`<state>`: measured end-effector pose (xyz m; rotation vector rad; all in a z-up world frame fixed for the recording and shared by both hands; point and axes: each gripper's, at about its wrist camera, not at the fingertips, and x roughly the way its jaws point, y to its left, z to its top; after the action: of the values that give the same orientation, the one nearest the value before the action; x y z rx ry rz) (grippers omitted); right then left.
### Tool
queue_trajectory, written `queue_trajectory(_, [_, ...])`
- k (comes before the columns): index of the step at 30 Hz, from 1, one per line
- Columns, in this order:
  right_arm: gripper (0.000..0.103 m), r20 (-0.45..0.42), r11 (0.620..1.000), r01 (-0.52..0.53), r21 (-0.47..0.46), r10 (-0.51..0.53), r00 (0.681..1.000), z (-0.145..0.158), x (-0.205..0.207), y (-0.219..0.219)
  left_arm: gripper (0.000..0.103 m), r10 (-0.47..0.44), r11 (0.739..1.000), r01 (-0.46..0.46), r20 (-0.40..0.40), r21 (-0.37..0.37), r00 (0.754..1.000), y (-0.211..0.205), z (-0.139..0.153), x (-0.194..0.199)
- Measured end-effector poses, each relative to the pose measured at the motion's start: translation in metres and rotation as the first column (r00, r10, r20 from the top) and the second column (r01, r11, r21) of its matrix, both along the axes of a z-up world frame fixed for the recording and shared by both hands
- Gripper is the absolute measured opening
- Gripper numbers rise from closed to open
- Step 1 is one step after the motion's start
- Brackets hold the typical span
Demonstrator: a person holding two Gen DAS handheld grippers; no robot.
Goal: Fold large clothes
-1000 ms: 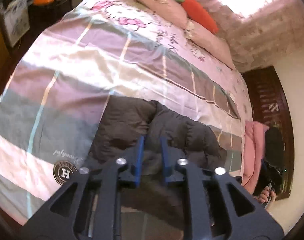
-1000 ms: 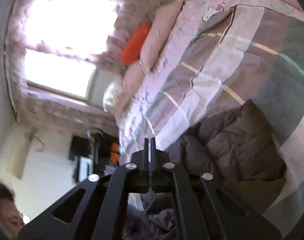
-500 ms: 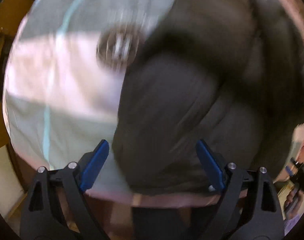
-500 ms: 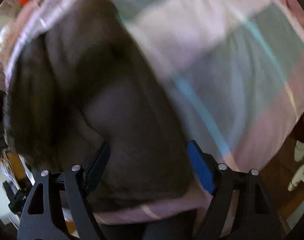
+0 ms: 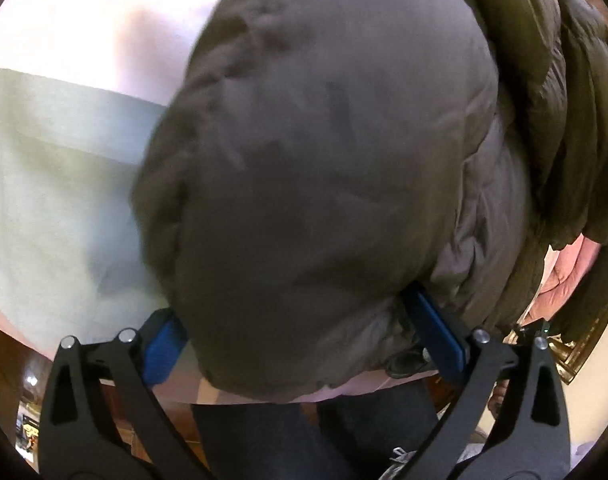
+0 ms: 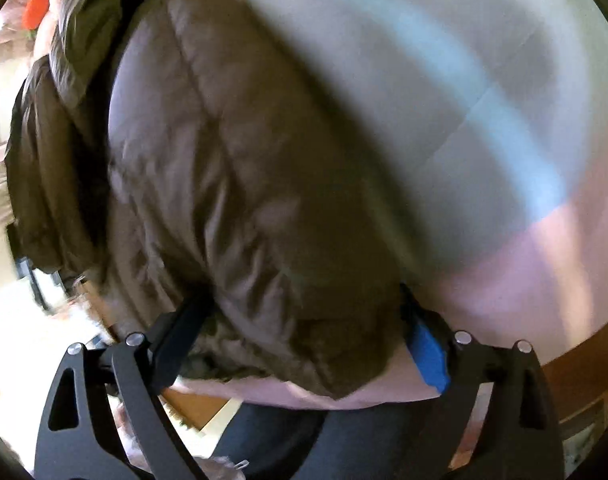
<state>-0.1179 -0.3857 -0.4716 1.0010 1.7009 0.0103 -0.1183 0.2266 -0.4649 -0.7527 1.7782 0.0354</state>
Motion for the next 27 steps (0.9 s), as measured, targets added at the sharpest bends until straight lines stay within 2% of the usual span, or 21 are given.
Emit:
queue_trajectory(1, [0.058,0.011,1.0,0.002,-0.022,-0.002,1.0,0.001,0.001,0.002,0.101,0.014,1.0,-0.014,0.006,-0.002,1.0,0.0,0.0,0.0])
queue_trajectory(2, [0.032,0.044,0.998,0.055,0.009,-0.056,0.997,0.004,0.0,0.002,0.099,0.026,1.0,-0.026,0.015,0.002,1.0,-0.002,0.002,-0.002])
queue_trajectory(3, [0.022,0.06,0.994,0.098,0.048,-0.101,0.993,0.005,-0.001,0.002,0.091,0.043,0.999,-0.044,0.028,0.009,0.999,-0.001,0.007,-0.003])
queue_trajectory(4, [0.016,0.078,0.991,0.119,0.067,-0.124,0.989,0.009,-0.002,0.005,0.053,0.067,0.998,-0.067,0.036,-0.006,0.997,0.0,0.011,-0.004])
queue_trajectory(5, [0.014,0.109,0.991,0.113,0.072,-0.12,0.987,0.017,0.001,0.011,0.033,0.104,0.994,-0.103,0.038,-0.043,0.994,0.002,0.013,-0.006])
queue_trajectory(6, [0.013,0.127,0.988,0.126,0.094,-0.138,0.982,0.022,0.002,0.013,0.025,0.169,0.982,-0.165,0.043,-0.093,0.985,0.005,0.018,-0.007])
queue_trajectory(7, [0.012,0.153,0.976,0.163,0.146,-0.185,0.971,0.03,0.005,0.013,0.017,0.197,0.974,-0.189,0.062,-0.123,0.978,0.005,0.026,-0.004])
queue_trajectory(9, [0.012,0.235,0.953,0.192,0.236,-0.247,0.94,0.056,0.019,0.013,0.015,0.208,0.968,-0.187,0.121,-0.165,0.971,0.004,0.046,0.007])
queue_trajectory(11, [0.012,0.33,0.939,0.168,0.301,-0.267,0.905,0.081,0.04,0.013,0.014,0.274,0.938,-0.211,0.214,-0.275,0.938,0.008,0.077,0.027])
queue_trajectory(14, [0.011,0.509,0.925,0.117,0.363,-0.302,0.806,0.143,0.095,0.006,0.014,0.339,0.912,-0.206,0.367,-0.355,0.866,0.025,0.135,0.069])
queue_trajectory(16, [0.011,0.571,0.917,0.099,0.387,-0.323,0.755,0.165,0.127,-0.001,0.015,0.36,0.901,-0.178,0.454,-0.395,0.815,0.035,0.172,0.104])
queue_trajectory(18, [0.011,0.625,0.903,0.071,0.423,-0.347,0.699,0.184,0.164,-0.007,0.015,0.363,0.897,-0.146,0.504,-0.417,0.784,0.038,0.191,0.137])
queue_trajectory(20, [0.011,0.642,0.885,0.088,0.457,-0.397,0.656,0.199,0.207,-0.012,0.015,0.388,0.882,-0.141,0.522,-0.451,0.759,0.035,0.203,0.174])
queue_trajectory(22, [0.011,0.645,0.873,0.118,0.473,-0.434,0.628,0.199,0.239,-0.02,0.015,0.419,0.867,-0.144,0.543,-0.477,0.728,0.033,0.212,0.212])
queue_trajectory(24, [0.011,0.648,0.879,0.17,0.445,-0.448,0.616,0.196,0.279,-0.019,0.015,0.42,0.876,-0.166,0.548,-0.452,0.723,0.035,0.212,0.244])
queue_trajectory(25, [0.011,0.642,0.884,0.201,0.422,-0.448,0.623,0.191,0.299,-0.017,0.015,0.426,0.876,-0.186,0.534,-0.444,0.731,0.034,0.209,0.255])
queue_trajectory(27, [0.011,0.621,0.896,0.256,0.364,-0.438,0.65,0.178,0.331,-0.016,0.016,0.466,0.86,-0.267,0.454,-0.435,0.76,0.035,0.187,0.289])
